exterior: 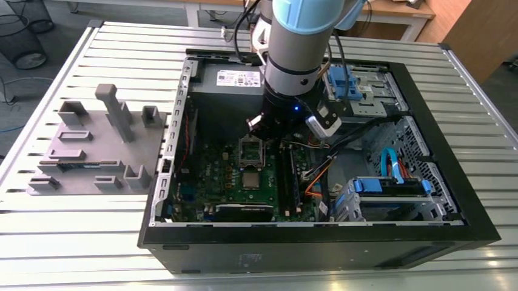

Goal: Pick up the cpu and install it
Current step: 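Close the cpu cover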

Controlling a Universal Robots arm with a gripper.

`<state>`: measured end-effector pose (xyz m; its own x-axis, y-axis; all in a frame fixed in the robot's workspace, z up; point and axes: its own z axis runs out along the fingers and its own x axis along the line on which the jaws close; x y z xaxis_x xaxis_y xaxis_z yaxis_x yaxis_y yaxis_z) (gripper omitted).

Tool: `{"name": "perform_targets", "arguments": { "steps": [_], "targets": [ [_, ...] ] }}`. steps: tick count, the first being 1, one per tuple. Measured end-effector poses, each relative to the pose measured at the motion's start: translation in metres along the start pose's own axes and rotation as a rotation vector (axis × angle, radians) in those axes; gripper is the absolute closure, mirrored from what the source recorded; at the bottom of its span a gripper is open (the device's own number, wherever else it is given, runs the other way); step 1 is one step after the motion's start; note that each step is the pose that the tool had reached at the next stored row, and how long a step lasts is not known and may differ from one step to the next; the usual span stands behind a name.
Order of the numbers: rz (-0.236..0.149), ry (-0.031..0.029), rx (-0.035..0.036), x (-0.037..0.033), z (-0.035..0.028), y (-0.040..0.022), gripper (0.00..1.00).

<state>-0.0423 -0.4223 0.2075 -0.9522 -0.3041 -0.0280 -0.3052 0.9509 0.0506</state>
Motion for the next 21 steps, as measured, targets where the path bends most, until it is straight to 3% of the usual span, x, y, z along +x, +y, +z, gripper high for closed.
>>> {"name": "perform_targets", "arguments": {
  "steps": [6, 21],
  "targets": [
    [-0.045, 0.0021, -0.0010, -0.0001, 0.0003, 0.0000, 0.89],
    [-0.046, -0.0006, -0.0019, 0.0016, 0.0017, 0.0034, 0.89]
  ]
}}
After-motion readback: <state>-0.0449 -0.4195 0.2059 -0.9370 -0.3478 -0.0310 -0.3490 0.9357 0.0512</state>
